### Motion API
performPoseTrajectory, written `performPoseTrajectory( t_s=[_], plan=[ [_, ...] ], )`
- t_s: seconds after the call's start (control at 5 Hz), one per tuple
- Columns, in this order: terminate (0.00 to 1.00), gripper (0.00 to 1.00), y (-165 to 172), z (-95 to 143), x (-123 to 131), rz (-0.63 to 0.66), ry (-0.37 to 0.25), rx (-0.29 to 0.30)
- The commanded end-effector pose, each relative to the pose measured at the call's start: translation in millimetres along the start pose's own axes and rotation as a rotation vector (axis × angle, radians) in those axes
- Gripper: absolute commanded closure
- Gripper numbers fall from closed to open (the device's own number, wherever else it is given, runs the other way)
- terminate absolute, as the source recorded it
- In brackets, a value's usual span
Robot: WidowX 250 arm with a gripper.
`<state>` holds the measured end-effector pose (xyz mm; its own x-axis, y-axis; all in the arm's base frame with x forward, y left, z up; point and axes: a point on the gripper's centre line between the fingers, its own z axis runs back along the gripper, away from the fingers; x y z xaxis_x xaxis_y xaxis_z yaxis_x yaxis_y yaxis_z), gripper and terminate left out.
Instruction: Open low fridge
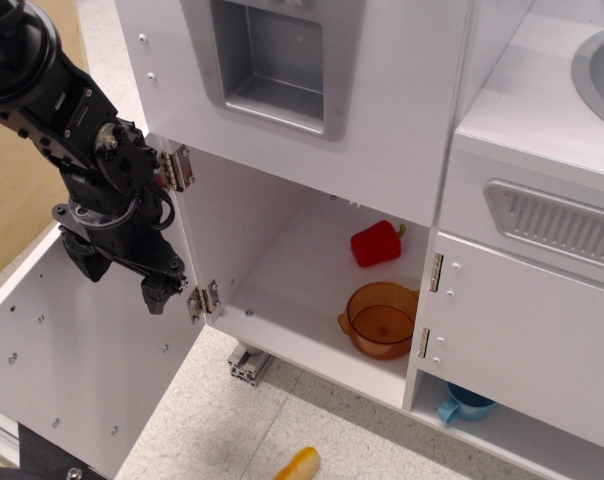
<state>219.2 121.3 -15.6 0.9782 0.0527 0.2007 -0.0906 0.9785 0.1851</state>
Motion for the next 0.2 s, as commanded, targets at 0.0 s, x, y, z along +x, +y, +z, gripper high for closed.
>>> performPoseTrajectory(
  t_s=[0.0],
  plan=[
    [1.00, 0.00, 0.7, 12.0, 5.2, 0.002, -0.024, 0.011]
  ],
)
